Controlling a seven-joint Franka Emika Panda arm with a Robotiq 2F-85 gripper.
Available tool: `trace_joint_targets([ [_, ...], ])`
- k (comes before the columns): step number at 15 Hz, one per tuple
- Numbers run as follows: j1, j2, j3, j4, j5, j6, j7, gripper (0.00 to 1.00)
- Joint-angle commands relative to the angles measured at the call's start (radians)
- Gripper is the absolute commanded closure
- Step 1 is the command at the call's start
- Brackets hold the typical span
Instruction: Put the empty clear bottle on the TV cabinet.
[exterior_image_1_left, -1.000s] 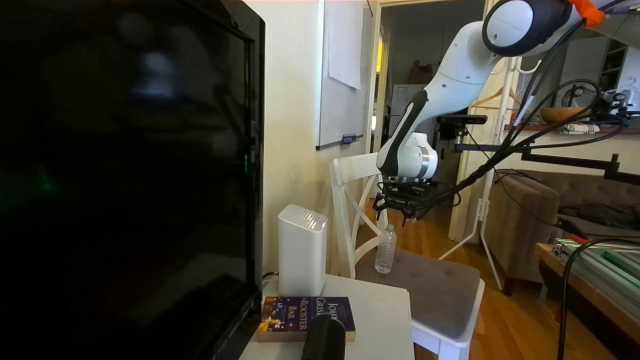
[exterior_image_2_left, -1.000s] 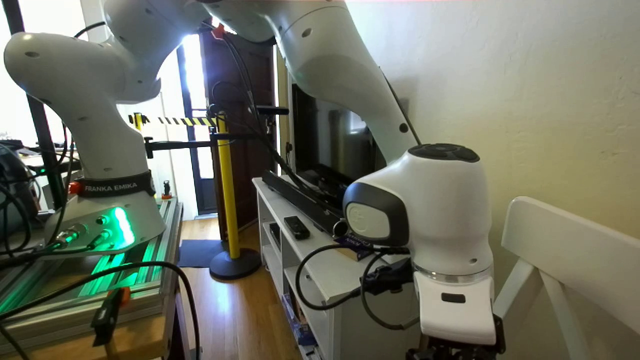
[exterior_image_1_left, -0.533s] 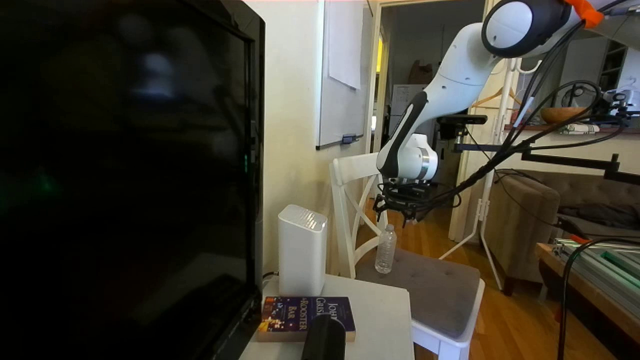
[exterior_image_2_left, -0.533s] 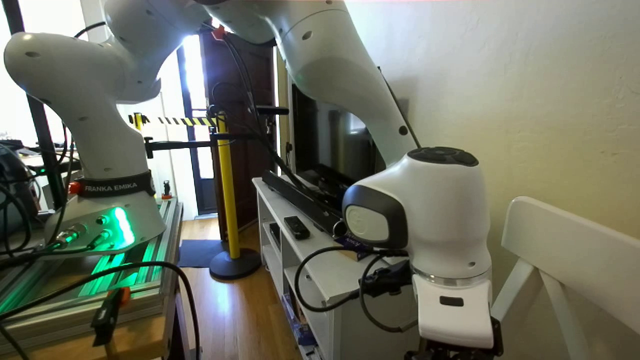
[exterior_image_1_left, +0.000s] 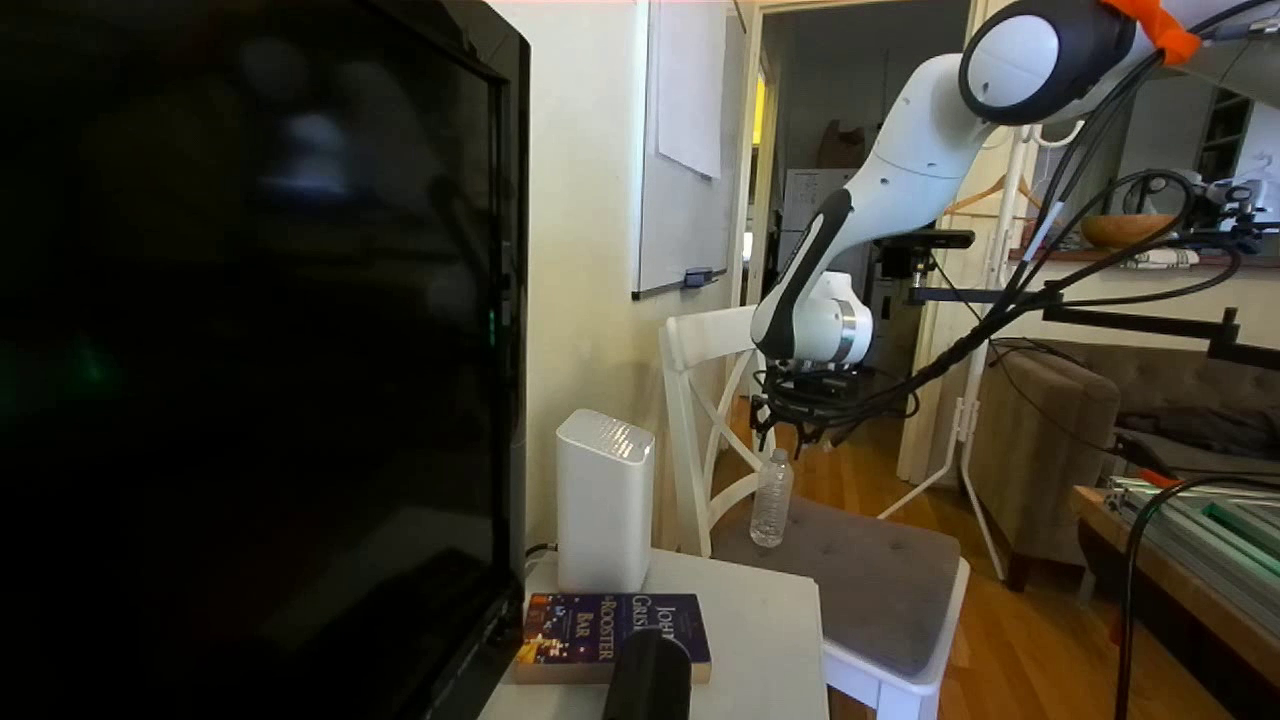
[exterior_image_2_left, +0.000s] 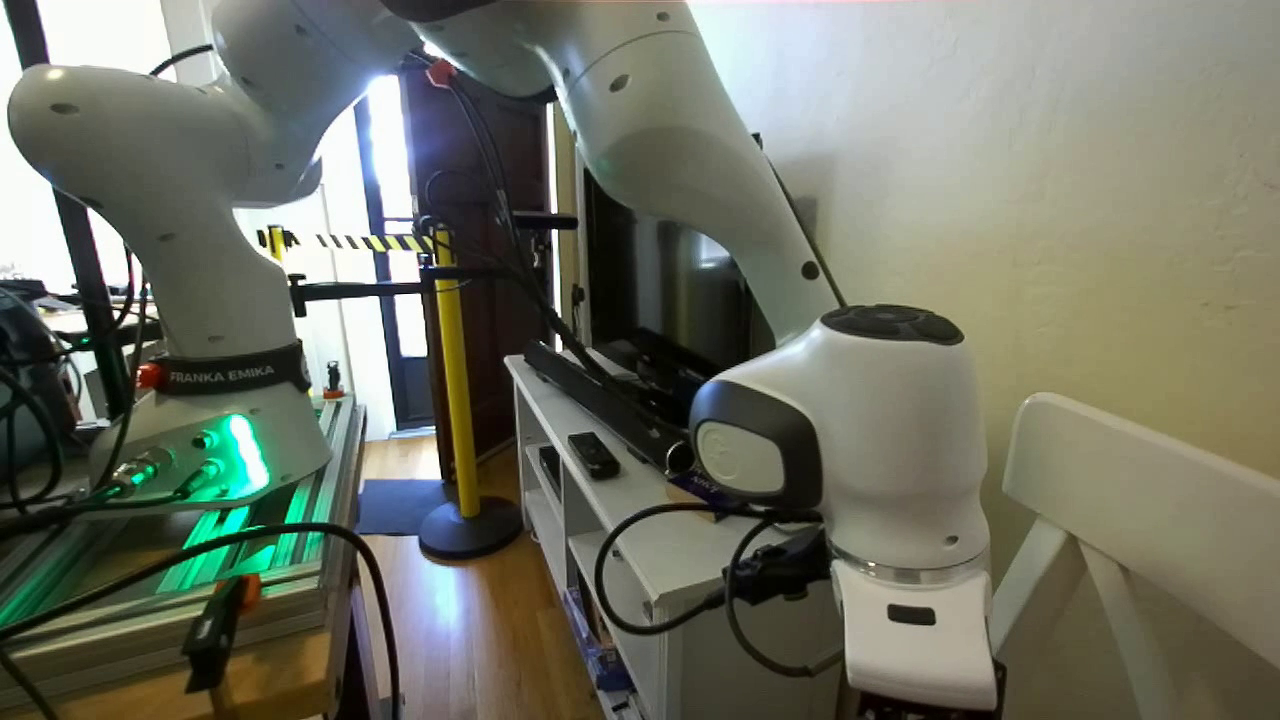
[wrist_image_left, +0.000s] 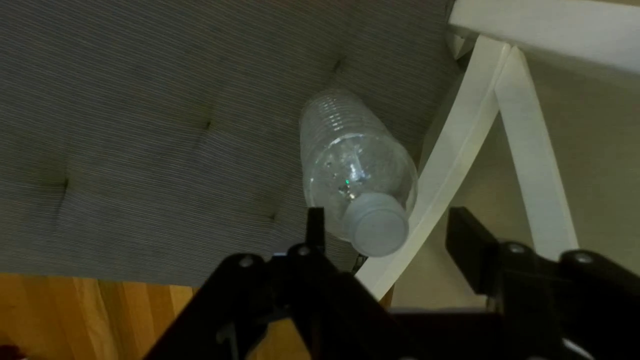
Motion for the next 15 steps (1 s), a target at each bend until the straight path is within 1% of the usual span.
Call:
trace_joint_targets([
  [1,-0.009,0.037,-0.004,0.051,-0.019,-0.016,0.022,0.5],
  [2,-0.008,0.039,-0.005,0.054,-0.02,-0.016,0.022,0.55],
  [3,-0.008,0.04,-0.004,0.053,-0.02,-0.015,0.021,0.69],
  [4,-0.008,0.039,-0.003,0.053,-0.021,-0.015,0.019,0.78],
  [6,-0.008,0.037,-0.002,0.05,-0.021,-0.014,0.017,0.92],
  [7,-0.009,0.032,-0.001,0.045,-0.021,-0.013,0.014,0.93],
  [10,-0.012,-0.013,0.006,-0.001,-0.02,-0.008,-0.011,0.92],
  [12,-0.027,-0.107,0.032,-0.091,-0.026,-0.003,-0.091,0.92],
  [15,-0.02,-0.229,0.057,-0.201,-0.048,0.024,-0.22,0.92],
])
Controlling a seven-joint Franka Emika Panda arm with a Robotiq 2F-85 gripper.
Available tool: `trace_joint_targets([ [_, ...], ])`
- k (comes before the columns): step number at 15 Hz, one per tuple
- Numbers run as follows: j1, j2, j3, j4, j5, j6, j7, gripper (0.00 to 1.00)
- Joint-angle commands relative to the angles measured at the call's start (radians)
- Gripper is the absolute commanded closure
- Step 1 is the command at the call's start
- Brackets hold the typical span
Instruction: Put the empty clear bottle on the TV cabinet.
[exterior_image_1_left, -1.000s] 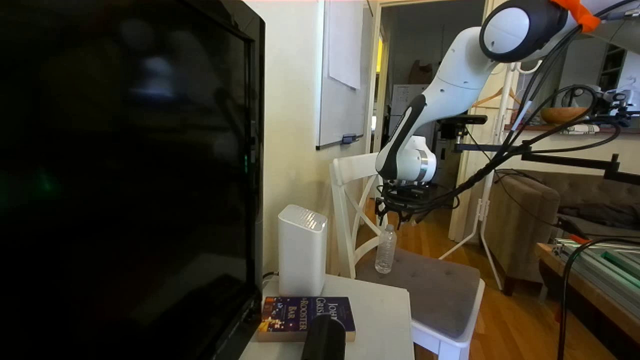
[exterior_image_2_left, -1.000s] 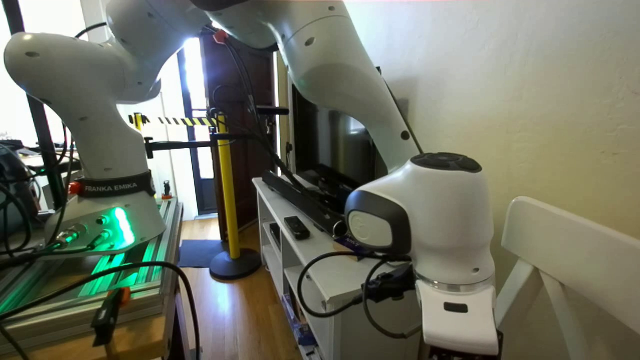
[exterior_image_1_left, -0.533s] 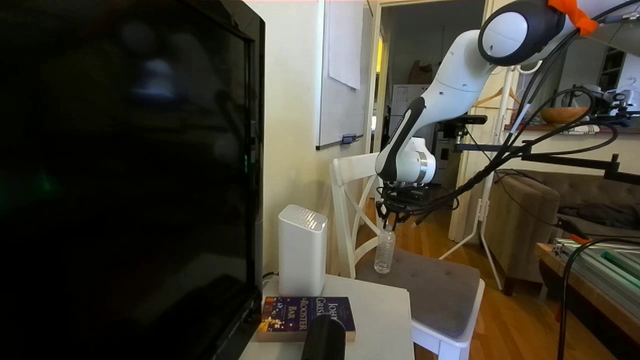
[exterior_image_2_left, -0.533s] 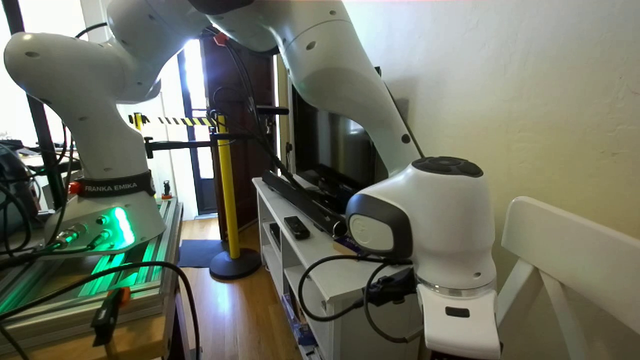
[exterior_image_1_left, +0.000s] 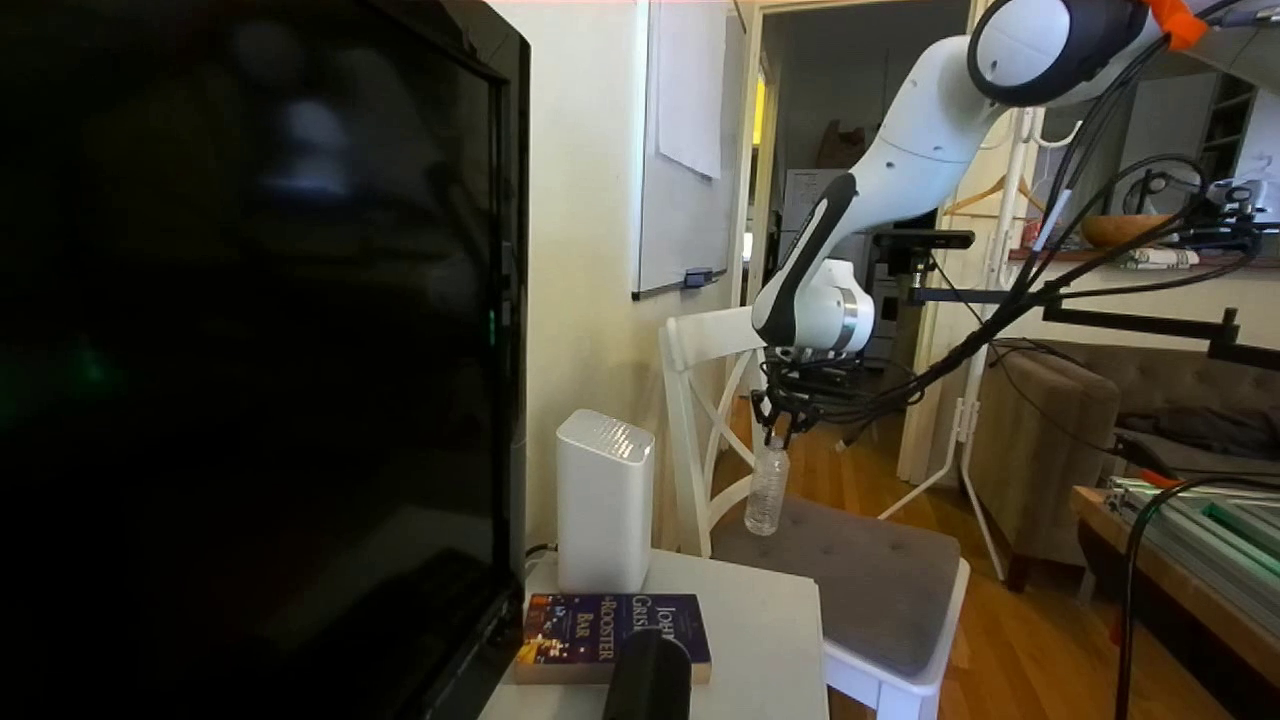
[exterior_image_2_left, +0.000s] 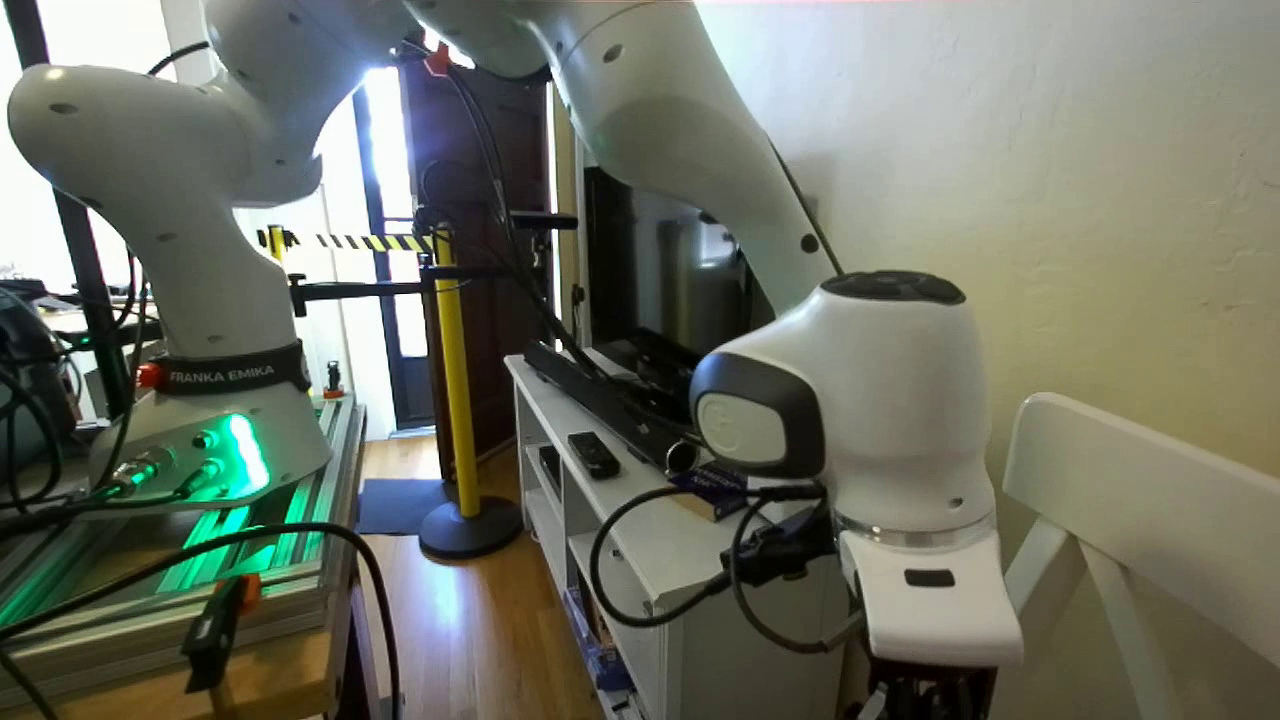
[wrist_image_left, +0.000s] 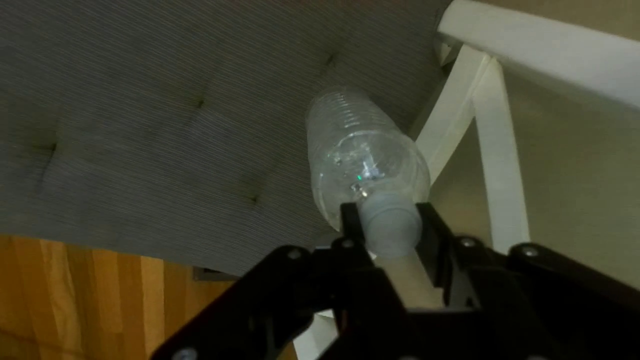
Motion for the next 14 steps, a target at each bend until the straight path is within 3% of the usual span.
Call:
trace_joint_targets([
  [1,-0.015,-0.212,0.057,-0.193,-0.048,0.017,-0.152,0.92],
  [6,0.032,-0.451,0.118,-0.429,-0.108,0.02,-0.31,0.92],
  [12,0.17,-0.685,0.116,-0.682,-0.204,0.003,-0.357,0.92],
  [13,0.141,-0.577,0.122,-0.569,-0.161,-0.003,-0.35,0.69],
  [14,0.154,-0.609,0.129,-0.605,-0.169,-0.001,-0.351,0.69],
])
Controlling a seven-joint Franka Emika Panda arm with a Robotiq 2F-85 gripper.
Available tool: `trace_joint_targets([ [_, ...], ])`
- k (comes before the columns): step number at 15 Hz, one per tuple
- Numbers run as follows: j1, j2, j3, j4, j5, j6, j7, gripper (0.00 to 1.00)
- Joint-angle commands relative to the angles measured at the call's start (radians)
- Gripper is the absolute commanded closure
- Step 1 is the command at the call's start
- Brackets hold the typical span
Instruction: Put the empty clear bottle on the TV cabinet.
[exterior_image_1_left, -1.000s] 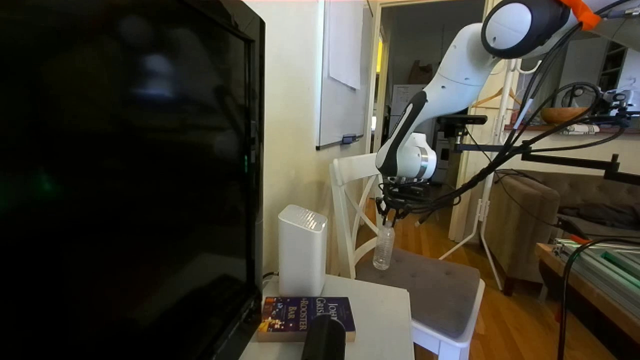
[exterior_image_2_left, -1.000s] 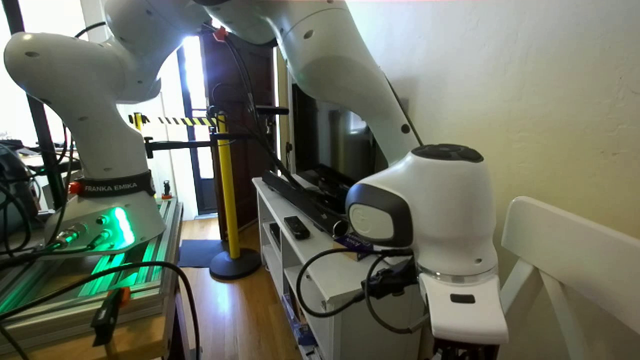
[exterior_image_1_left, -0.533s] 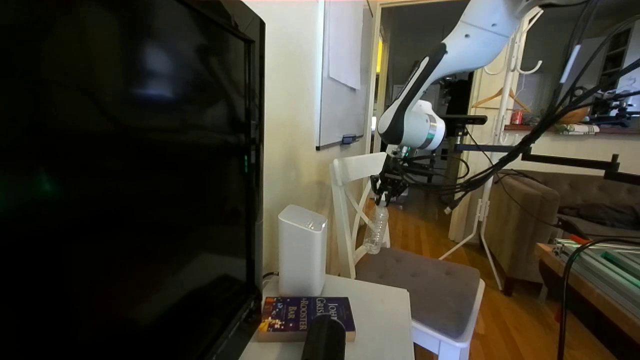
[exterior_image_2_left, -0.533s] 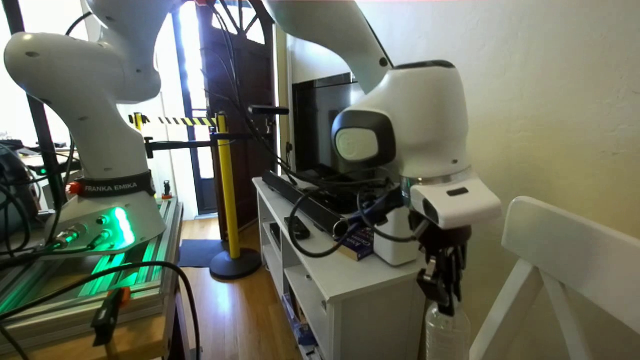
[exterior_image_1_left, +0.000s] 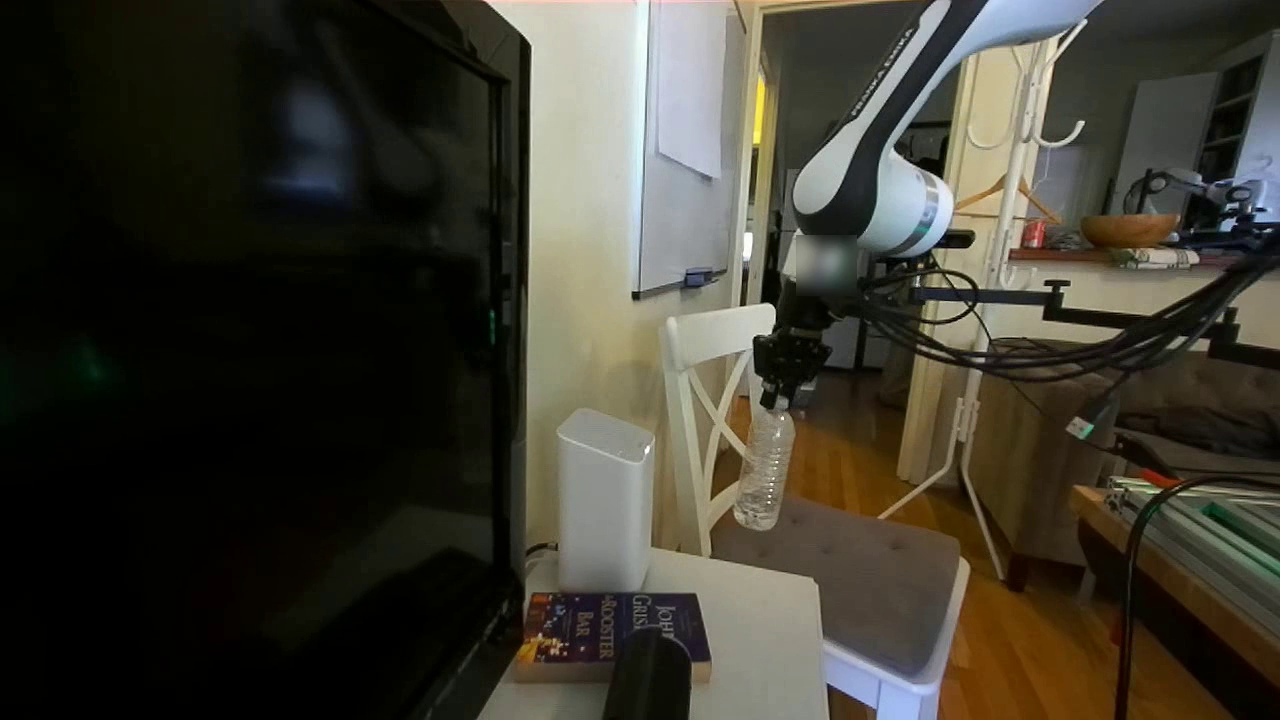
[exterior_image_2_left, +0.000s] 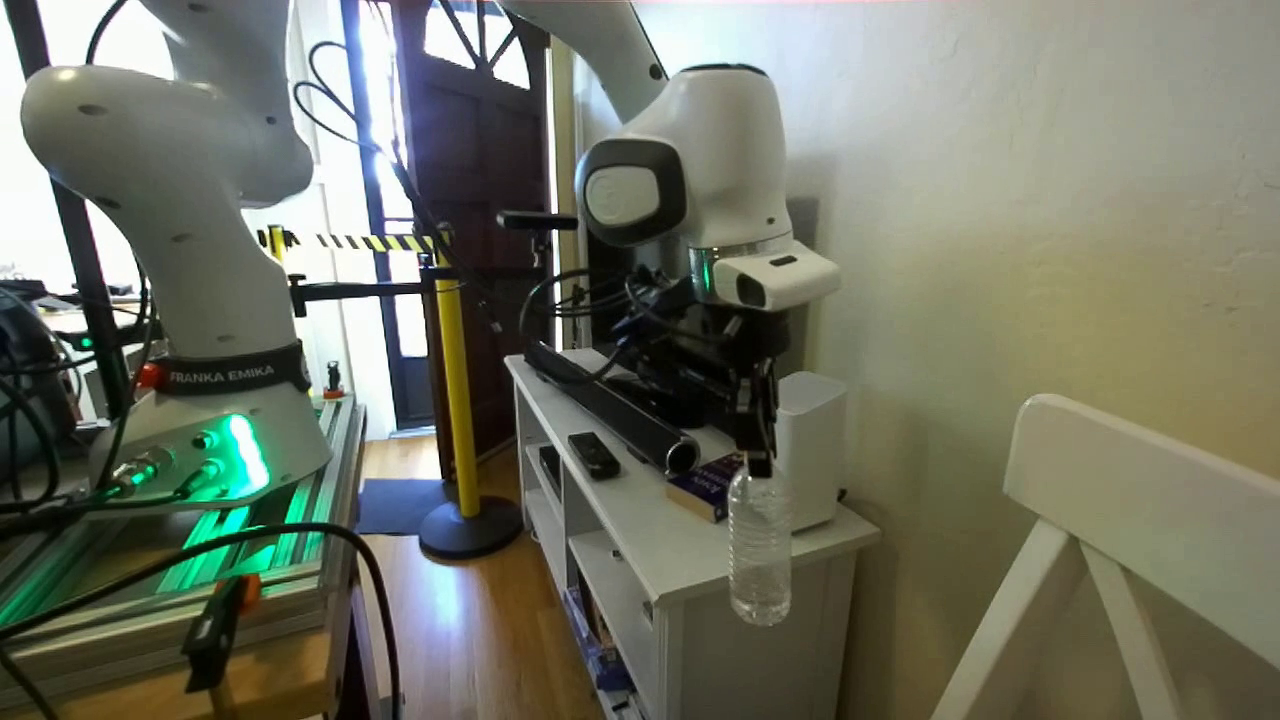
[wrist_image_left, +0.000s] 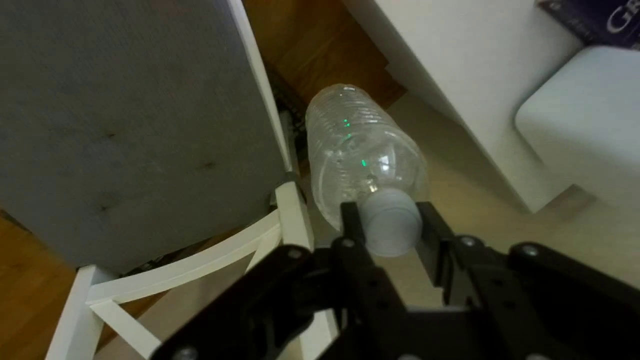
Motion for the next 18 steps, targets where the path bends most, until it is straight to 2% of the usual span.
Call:
trace_joint_targets([
  [1,0.012,-0.023,0.0,-0.024,-0.002,0.0,0.0,0.69],
  [5,0.016,-0.048,-0.007,-0.052,-0.006,0.0,-0.002,0.69],
  [6,0.016,-0.048,-0.008,-0.051,-0.006,0.0,-0.003,0.92],
  [9,0.035,-0.068,0.019,-0.039,-0.008,0.011,-0.015,0.92],
  [14,0.109,-0.08,0.046,0.009,-0.065,-0.012,-0.008,0.92],
  [18,0.176,-0.073,0.034,0.03,-0.111,-0.039,-0.008,0.92],
])
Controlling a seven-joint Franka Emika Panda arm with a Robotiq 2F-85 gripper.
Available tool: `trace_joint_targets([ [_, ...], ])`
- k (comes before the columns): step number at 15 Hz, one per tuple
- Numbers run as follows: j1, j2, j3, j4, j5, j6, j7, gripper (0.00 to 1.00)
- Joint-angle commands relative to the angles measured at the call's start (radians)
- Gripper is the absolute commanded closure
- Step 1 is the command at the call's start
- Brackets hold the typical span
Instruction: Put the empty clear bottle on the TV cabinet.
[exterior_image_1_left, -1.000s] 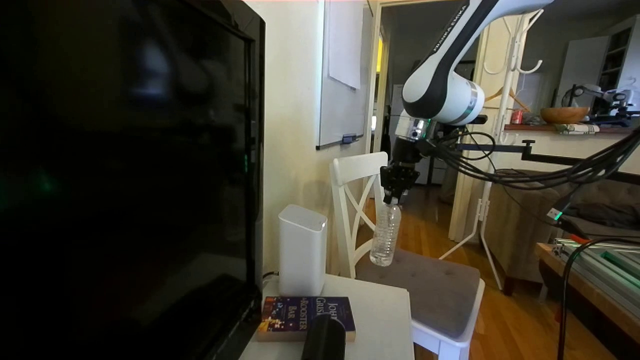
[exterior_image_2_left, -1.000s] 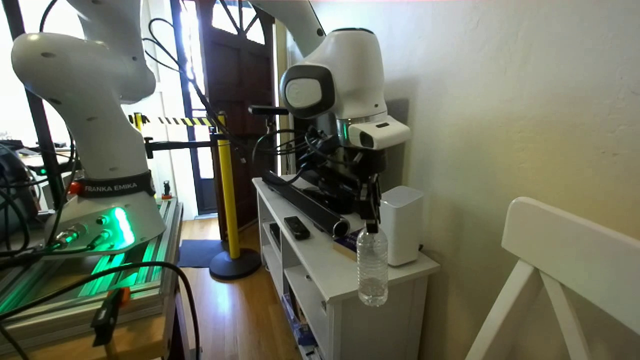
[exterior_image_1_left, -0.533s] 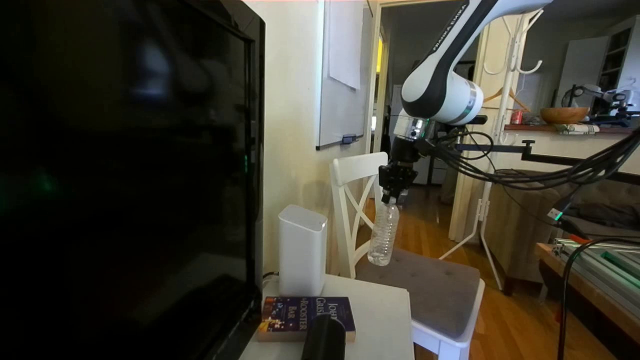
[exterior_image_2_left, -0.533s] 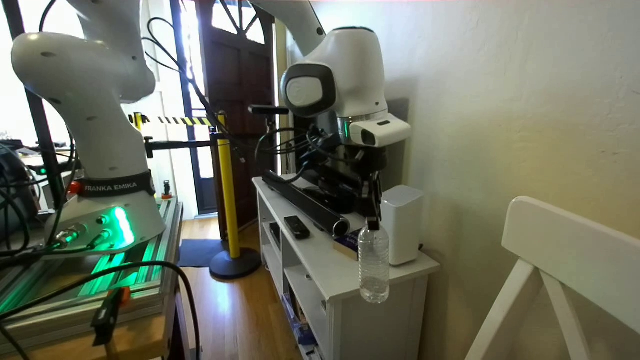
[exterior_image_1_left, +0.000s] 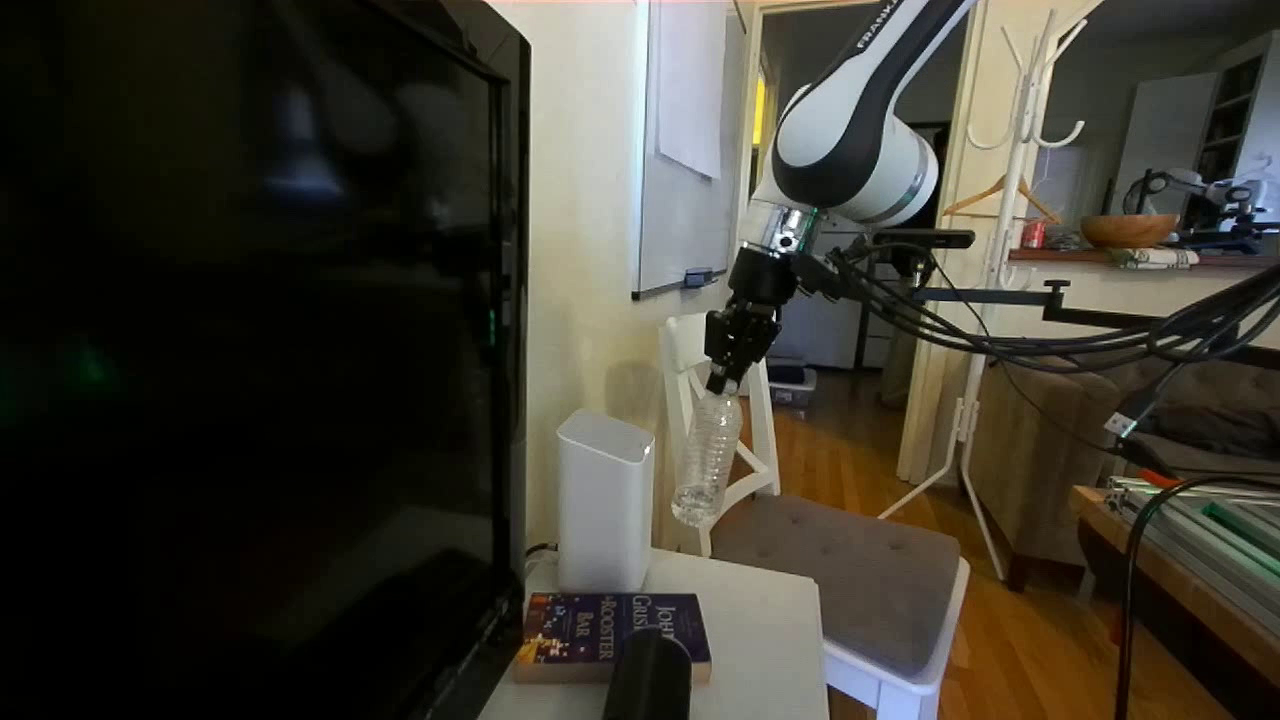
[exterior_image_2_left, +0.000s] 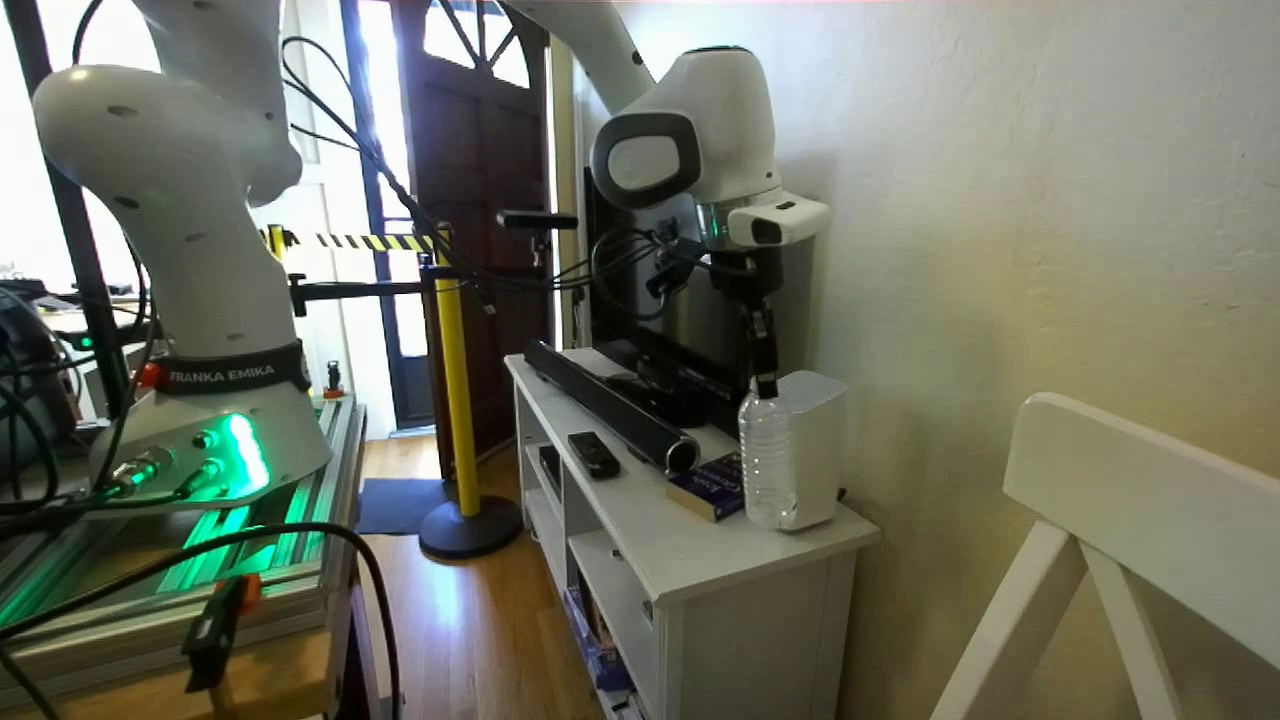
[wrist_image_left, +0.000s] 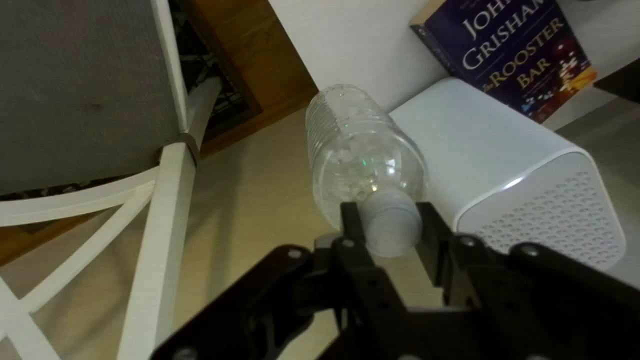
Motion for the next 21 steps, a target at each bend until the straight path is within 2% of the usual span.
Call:
trace_joint_targets([
  [1,0.039,-0.007,-0.012,0.015,-0.068,-0.041,-0.002,0.92],
  [4,0.035,-0.007,0.004,0.016,-0.059,-0.058,-0.042,0.92],
  [8,0.038,0.023,0.023,0.028,-0.052,-0.027,-0.098,0.92],
  [14,0.074,0.095,0.011,0.059,-0.125,-0.015,-0.075,0.92],
  [21,0.066,0.153,0.023,0.099,-0.15,-0.013,-0.08,0.92],
])
